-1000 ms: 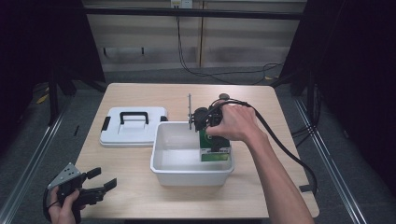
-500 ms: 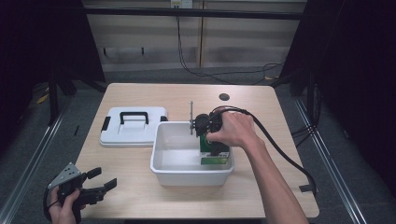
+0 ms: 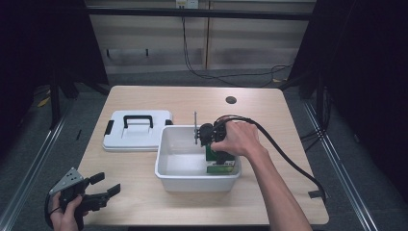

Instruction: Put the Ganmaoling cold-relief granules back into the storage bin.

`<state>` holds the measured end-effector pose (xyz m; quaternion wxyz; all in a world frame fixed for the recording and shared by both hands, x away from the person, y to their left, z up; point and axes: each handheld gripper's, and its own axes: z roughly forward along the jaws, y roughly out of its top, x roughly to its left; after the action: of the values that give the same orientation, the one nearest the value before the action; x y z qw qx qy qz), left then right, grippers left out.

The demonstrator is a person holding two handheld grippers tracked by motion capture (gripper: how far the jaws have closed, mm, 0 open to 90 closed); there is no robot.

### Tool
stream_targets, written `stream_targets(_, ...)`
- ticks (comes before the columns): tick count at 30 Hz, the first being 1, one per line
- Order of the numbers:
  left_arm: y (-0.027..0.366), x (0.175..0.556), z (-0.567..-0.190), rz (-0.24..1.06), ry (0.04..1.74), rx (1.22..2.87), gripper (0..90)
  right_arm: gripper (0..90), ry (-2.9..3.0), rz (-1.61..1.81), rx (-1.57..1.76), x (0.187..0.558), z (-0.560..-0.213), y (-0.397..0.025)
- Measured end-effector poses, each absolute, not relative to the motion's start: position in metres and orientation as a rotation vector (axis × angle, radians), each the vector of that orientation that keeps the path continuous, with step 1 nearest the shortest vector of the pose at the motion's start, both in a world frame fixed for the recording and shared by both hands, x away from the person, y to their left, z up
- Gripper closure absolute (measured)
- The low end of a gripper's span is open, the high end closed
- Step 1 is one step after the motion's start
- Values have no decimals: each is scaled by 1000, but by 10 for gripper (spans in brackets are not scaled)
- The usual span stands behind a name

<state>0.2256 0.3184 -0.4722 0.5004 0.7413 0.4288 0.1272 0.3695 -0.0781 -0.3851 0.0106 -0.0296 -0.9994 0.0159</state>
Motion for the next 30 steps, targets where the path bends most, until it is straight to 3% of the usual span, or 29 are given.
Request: stream_targets(30,319,226,-472,306,1032,1797,158,141,-3094,94,-125,370,-416,-76)
